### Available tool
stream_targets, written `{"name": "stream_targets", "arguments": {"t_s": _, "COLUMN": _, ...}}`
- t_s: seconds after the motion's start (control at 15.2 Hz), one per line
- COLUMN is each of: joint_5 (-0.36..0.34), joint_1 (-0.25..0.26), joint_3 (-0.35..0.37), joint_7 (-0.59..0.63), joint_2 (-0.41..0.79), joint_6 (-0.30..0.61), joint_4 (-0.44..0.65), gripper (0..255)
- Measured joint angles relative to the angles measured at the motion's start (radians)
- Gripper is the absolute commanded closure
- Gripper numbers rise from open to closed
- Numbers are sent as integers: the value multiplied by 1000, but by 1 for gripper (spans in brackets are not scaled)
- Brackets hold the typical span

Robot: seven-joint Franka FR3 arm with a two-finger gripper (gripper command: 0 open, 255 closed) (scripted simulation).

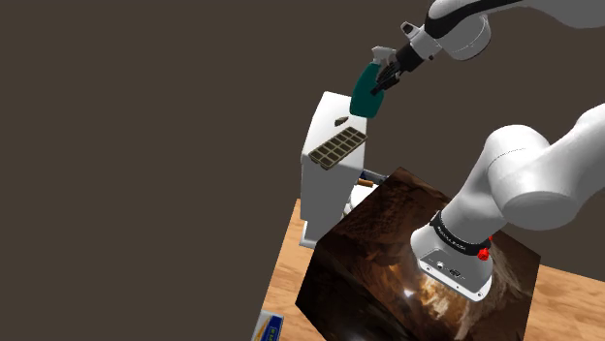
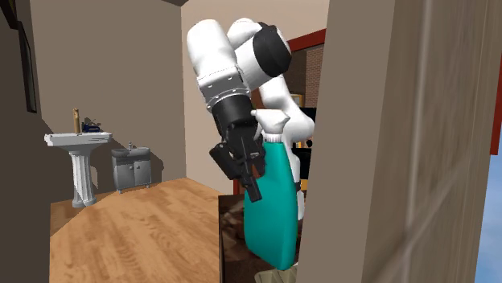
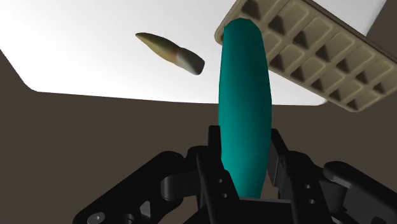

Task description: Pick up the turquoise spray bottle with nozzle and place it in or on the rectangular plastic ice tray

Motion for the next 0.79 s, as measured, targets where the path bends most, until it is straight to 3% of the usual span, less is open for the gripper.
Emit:
{"name": "stream_targets", "arguments": {"t_s": 0.4, "joint_5": -60, "joint_1": -109, "joint_3": 223, "joint_7": 178, "joint_2": -125, "joint_6": 62, "joint_4": -177, "gripper": 255}}
{"name": "stream_targets", "arguments": {"t_s": 0.53, "joint_5": -62, "joint_1": -118, "joint_3": 288, "joint_7": 238, "joint_2": -153, "joint_6": 96, "joint_4": -233, "gripper": 255}}
{"name": "stream_targets", "arguments": {"t_s": 0.79, "joint_5": -56, "joint_1": -112, "joint_3": 299, "joint_7": 249, "joint_2": -152, "joint_6": 153, "joint_4": -286, "gripper": 255}}
